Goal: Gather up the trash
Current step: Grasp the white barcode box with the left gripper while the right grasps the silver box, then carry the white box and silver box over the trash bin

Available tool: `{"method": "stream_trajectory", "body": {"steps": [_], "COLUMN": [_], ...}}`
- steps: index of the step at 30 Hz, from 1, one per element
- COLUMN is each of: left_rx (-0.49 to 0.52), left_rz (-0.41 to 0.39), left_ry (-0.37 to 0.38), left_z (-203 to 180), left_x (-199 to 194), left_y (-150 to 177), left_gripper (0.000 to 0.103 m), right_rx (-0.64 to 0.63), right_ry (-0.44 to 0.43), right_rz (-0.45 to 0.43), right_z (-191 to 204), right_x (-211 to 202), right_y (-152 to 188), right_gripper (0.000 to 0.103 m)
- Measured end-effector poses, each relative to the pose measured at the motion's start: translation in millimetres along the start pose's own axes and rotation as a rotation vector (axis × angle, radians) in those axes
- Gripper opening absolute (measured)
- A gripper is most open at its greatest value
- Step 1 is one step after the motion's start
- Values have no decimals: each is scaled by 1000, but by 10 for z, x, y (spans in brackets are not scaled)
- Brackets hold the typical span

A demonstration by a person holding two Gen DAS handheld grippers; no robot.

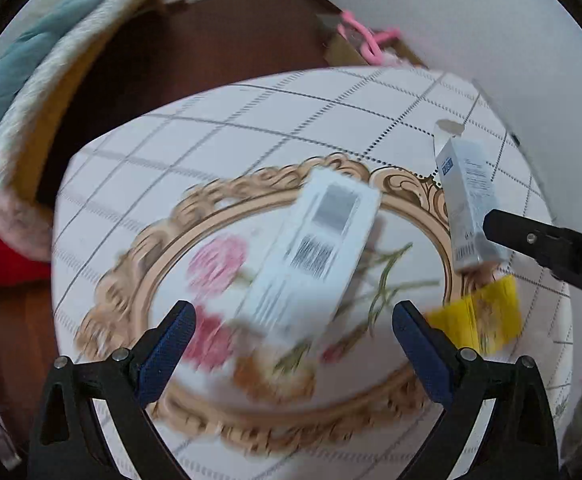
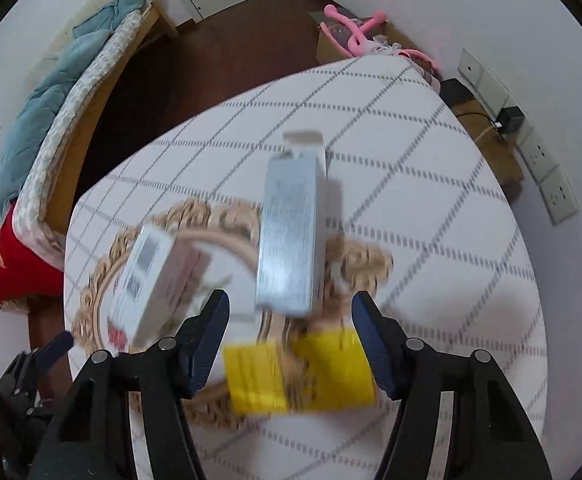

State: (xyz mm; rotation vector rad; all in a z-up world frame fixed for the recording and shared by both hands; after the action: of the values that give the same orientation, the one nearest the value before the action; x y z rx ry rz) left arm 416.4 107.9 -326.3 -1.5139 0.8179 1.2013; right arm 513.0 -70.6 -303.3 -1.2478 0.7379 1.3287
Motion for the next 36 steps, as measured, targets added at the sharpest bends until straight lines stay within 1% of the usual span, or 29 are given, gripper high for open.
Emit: {"method": "stream_trajectory", "body": {"steps": [1,2,3,5,6,8,10,11,13,14,15,17,18,19,22,26,28,29,30,31,33,35,36], "left_rx": [14,24,30,11,-22,-78,-155,-184,-212,-221,-228,-223,-217,-205,-172,-159,-154,-150,-146,-138,-126,-124,-126], "left_rz": [14,26,38,62,54,41,30,33,33,36,30,26,19,14,5,7,1,-1,-4,-8,-11,-29,-40], "left_ry": [-5,-11,-16,-28,-11,-20,-24,-52,-68,-74,-68,-68,-59,-65,-78,-77,-65,-62,-66,-91,-100,-105,-110], "left_z": [-36,-50,-61,-42,11,125,291,375,490,535,571,619,633,628,548,605,597,587,573,563,545,544,562], "left_x": [74,140,215,295,290,268,230,225,226,234,232,234,231,239,237,266,266,272,270,238,189,109,53], "left_y": [-58,-100,-158,-202,-221,-236,-198,-166,-112,-98,-76,-61,-53,-77,-83,-96,-87,-101,-101,-73,-17,46,82], "left_gripper": [100,95,78,54,50,50,49,49,49,49,49,49,51,53,53,53,48,43,43,43,42,42,42], "right_rx": [12,22,28,40,41,40,28,21,1,-10,-35,-72,-96,-120,-174,-135,-145,-154,-165,-177,-193,-185,-182], "right_ry": [-14,-26,-30,-39,-40,-50,-42,-38,-29,-22,-7,5,-8,-8,31,46,71,83,96,112,139,129,121], "right_rz": [12,16,20,32,35,48,52,53,61,67,78,90,107,120,119,112,106,102,97,90,80,70,67], "right_z": [-23,-26,-12,-49,-31,-10,27,46,95,105,148,202,262,313,400,402,431,448,461,479,529,530,534], "right_x": [46,82,104,175,193,254,309,341,421,439,480,498,505,508,516,564,577,586,598,601,604,588,570], "right_y": [-62,-111,-130,-213,-226,-262,-285,-291,-320,-318,-316,-283,-244,-199,-142,-163,-158,-152,-147,-136,-103,-81,-73], "right_gripper": [66,66,66,66,66,66,66,66,66,63,52,45,45,45,45,46,46,46,45,45,41,39,36]}}
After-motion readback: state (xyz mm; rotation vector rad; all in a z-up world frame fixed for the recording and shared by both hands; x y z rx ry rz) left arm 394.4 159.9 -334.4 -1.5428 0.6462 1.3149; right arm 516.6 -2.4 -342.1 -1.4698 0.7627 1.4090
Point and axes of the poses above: each gripper's, at about its wrist camera, not at the fingertips, and x roughly the way its jaws point, z to its left, y to its underside, the point moved 4 cm from there along x, roughly the way its jaws point, and after that the axes turned 1 degree about y, right-handed, at the moved point
